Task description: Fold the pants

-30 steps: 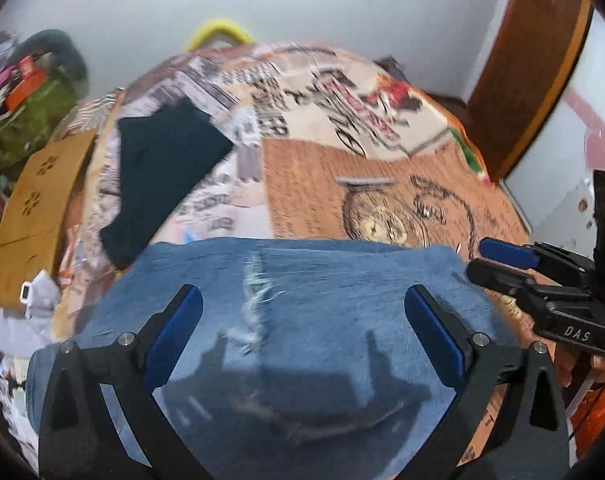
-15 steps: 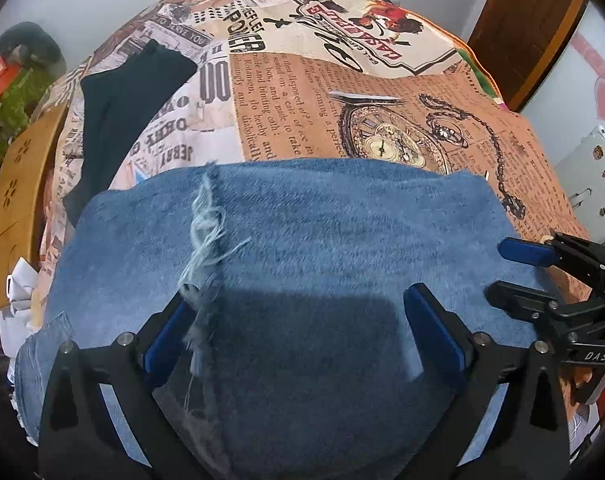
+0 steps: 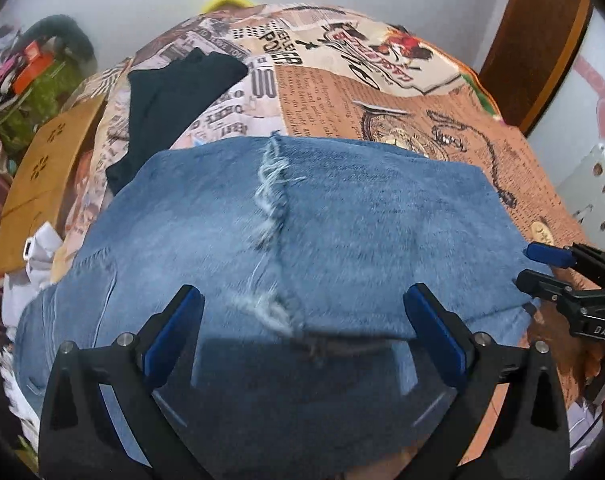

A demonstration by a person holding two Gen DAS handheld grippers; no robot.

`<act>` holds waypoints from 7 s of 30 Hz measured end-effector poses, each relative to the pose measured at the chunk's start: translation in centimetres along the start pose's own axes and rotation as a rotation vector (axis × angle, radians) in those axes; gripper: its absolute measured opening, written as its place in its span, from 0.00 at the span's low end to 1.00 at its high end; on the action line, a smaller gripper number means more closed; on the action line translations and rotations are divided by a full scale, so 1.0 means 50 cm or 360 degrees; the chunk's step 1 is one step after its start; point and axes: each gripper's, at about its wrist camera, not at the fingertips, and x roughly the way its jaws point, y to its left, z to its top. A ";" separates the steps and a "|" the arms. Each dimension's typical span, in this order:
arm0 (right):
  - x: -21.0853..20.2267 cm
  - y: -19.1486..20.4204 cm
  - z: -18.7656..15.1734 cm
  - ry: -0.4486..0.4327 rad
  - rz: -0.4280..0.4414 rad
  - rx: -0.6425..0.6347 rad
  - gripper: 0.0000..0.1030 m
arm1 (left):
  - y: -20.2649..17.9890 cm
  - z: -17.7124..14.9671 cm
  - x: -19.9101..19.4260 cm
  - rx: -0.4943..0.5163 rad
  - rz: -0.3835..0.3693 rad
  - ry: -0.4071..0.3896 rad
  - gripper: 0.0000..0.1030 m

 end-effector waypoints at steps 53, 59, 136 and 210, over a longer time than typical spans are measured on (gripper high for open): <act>0.120 0.394 0.085 0.0005 0.0229 -0.0496 0.80 | 0.615 -0.352 0.002 -0.1610 -0.0455 -0.0031 0.90; 0.093 0.388 0.089 -0.0031 0.0281 -0.0429 0.79 | 0.620 -0.332 -0.015 -0.1548 -0.0192 -0.0087 0.49; -0.007 0.008 -0.038 -0.0037 0.0149 0.0225 0.82 | 0.060 0.324 0.189 0.0140 0.0254 0.0152 0.96; 0.158 -0.084 0.274 -0.0120 0.0119 0.0152 0.44 | -0.003 0.255 0.122 0.0248 0.0026 -0.0074 0.84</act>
